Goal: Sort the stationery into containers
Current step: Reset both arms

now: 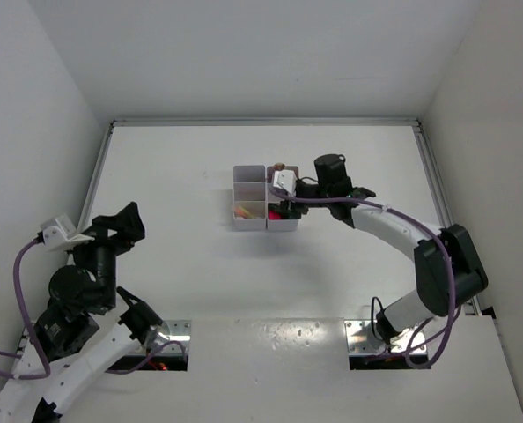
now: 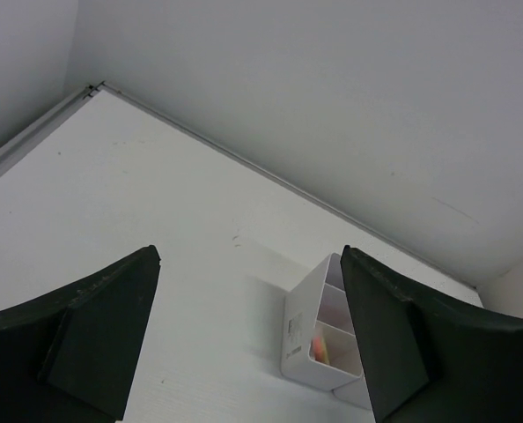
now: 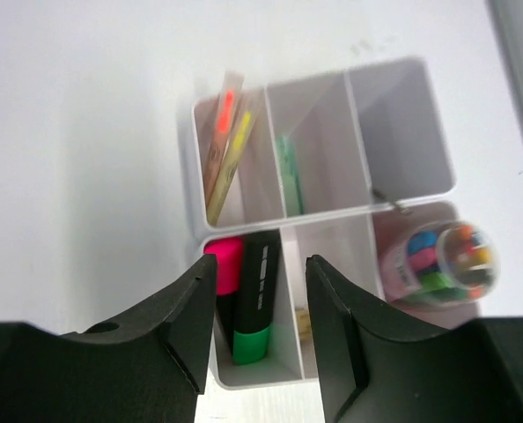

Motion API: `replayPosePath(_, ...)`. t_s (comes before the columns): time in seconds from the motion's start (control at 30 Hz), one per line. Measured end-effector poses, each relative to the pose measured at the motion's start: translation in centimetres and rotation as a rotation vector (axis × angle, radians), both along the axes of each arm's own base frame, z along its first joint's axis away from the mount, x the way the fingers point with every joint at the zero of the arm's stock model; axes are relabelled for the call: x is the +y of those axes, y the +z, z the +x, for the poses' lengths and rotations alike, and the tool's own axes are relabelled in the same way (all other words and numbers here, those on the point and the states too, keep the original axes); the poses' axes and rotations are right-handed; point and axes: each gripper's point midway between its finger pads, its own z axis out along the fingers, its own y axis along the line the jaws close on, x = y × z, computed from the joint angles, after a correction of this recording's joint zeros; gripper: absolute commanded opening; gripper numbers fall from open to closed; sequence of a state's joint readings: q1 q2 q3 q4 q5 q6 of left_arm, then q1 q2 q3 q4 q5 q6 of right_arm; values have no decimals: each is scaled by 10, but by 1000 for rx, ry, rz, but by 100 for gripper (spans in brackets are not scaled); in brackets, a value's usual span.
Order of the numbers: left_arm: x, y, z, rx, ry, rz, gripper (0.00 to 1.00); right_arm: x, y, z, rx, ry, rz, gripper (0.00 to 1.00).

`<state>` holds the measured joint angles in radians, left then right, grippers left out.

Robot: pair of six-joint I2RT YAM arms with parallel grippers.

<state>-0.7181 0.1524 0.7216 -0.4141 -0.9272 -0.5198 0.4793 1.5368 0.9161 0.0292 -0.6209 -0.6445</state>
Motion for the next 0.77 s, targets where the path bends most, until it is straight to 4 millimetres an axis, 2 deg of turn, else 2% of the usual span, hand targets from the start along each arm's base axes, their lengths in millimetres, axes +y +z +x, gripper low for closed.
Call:
replayPosePath(0.03,-4,0,3,7,-11,14,77,2,10,-1,-1,2,17,45)
replayPosePath(0.07,-11,-2,7,19,-32,35,60,3,18,-1,-1,0,31,46)
replayPosePath(0.1,-19,-3,12,30,-58,55,35,3,27,-2,3,-8,45,49)
replayPosePath(0.13,-29,-5,17,44,-91,82,0,3,35,-3,17,-22,58,58)
replayPosePath(0.17,-42,-8,23,64,-134,123,0,2,44,-4,38,-50,67,99)
replayPosePath(0.23,-65,-18,35,111,-208,203,0,-2,57,-2,106,-137,88,100)
replayPosePath(0.27,-80,-27,42,146,-260,244,3,-6,65,3,140,-213,100,100)
replayPosePath(0.3,-96,-35,50,180,-310,285,20,-13,74,11,170,-308,105,100)
replayPosePath(0.33,-111,-46,58,224,-359,330,46,-19,82,18,190,-383,110,100)
replayPosePath(0.37,-125,-60,64,273,-408,375,99,-28,91,26,202,-472,116,100)
replayPosePath(0.47,-159,-94,79,403,-518,456,100,-56,106,47,197,-703,131,100)
replayPosePath(0.53,-173,-120,84,494,-571,500,100,-85,101,52,174,-860,119,100)
replayPosePath(0.6,-178,-136,84,551,-602,521,100,-113,93,48,141,-987,98,100)
replayPosePath(0.67,-179,-142,82,576,-620,525,100,-144,83,34,97,-1098,76,100)
replayPosePath(0.77,-178,-137,82,560,-628,508,100,-172,83,18,65,-1208,63,100)
